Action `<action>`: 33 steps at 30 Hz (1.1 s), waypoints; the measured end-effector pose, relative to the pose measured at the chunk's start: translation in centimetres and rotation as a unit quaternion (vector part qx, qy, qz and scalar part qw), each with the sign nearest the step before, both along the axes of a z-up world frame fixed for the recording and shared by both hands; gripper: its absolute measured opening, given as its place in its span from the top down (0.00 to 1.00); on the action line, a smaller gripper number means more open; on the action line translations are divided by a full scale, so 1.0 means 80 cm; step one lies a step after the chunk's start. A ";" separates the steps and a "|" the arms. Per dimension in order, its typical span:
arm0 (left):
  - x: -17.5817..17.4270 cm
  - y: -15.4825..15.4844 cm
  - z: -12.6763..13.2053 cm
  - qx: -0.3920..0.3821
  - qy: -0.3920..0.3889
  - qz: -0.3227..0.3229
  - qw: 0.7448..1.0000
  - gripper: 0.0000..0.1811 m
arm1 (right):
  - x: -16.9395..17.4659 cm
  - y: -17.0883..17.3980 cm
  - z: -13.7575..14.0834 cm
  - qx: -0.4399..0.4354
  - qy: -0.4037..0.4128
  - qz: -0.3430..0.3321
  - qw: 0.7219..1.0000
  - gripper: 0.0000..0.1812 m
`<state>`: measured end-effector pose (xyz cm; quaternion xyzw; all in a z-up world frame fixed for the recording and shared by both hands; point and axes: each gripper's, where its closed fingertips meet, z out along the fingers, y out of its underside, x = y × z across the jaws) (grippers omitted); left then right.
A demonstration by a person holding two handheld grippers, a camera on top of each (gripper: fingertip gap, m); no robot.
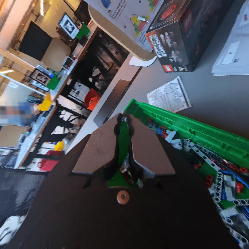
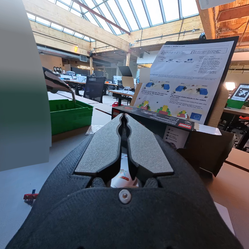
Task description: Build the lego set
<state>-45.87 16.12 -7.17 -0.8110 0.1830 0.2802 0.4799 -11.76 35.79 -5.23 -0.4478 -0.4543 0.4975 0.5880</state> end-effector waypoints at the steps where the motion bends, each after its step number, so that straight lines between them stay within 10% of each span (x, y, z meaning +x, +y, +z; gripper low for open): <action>1: 0.002 -0.004 -0.004 0.002 -0.017 -0.013 1.000 0.98 | 0.000 0.000 0.000 0.000 0.001 0.001 1.000 1.00; 7: 0.049 -0.023 0.014 0.081 -0.108 -0.137 0.981 0.97 | -0.002 -0.003 -0.001 0.003 -0.002 0.003 1.000 1.00; 13: 0.123 -0.080 0.063 0.203 -0.227 -0.366 0.879 0.97 | -0.003 -0.006 -0.001 0.009 -0.003 0.005 1.000 1.00; 23: 0.166 -0.109 0.069 0.202 -0.225 -0.430 0.851 0.97 | -0.006 -0.009 -0.005 0.016 -0.009 0.004 1.000 1.00; 27: 0.150 -0.094 0.064 0.197 -0.215 -0.383 0.877 0.97 | -0.006 -0.009 -0.005 0.016 -0.011 0.005 1.000 1.00; 30: 0.062 -0.060 0.043 0.152 -0.147 -0.170 0.962 0.97 | -0.007 -0.009 -0.006 0.016 -0.012 0.006 1.000 1.00; 33: -0.011 -0.056 -0.003 0.023 -0.177 0.009 0.984 0.97 | -0.008 -0.010 -0.006 0.018 -0.013 0.008 1.000 1.00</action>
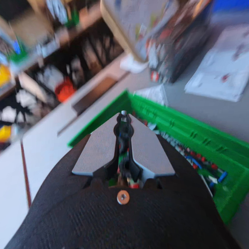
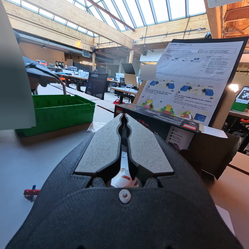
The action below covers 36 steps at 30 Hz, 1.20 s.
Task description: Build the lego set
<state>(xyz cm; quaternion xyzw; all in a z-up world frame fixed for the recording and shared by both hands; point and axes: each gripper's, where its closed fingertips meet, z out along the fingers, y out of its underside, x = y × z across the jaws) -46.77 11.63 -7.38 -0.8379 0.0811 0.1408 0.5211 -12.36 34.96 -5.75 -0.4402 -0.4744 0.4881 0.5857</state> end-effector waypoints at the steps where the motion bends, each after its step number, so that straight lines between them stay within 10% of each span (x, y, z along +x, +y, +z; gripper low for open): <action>1: -0.024 -0.006 -0.021 -0.066 -0.006 0.058 0.996 0.97 | -0.001 0.000 -0.001 0.001 -0.002 0.000 1.000 1.00; 3: -0.056 -0.011 -0.051 -0.150 0.005 0.126 0.981 0.97 | -0.003 -0.001 -0.003 0.002 -0.005 0.001 1.000 1.00; 6: -0.032 -0.016 -0.121 -0.326 -0.097 0.061 0.938 0.81 | -0.007 -0.002 -0.008 0.004 -0.013 0.000 1.000 1.00; 10: -0.064 0.019 -0.113 -0.306 -0.107 0.070 0.943 0.76 | -0.012 -0.001 -0.015 0.007 -0.025 -0.003 1.000 1.00; 14: -0.096 0.014 -0.172 -0.413 -0.076 0.086 0.903 0.64 | -0.018 -0.001 -0.023 0.011 -0.040 -0.006 0.999 1.00; 19: -0.069 0.008 -0.203 -0.482 -0.122 0.041 0.867 0.81 | -0.024 -0.001 -0.032 0.015 -0.054 -0.007 0.998 1.00; 29: -0.101 0.010 -0.116 -0.395 -0.038 0.101 0.912 0.84 | -0.027 -0.007 -0.036 0.028 -0.063 -0.003 0.998 1.00; 36: -0.086 -0.017 -0.125 -0.426 -0.048 0.094 0.898 0.83 | -0.026 -0.009 -0.034 0.030 -0.059 -0.002 0.998 1.00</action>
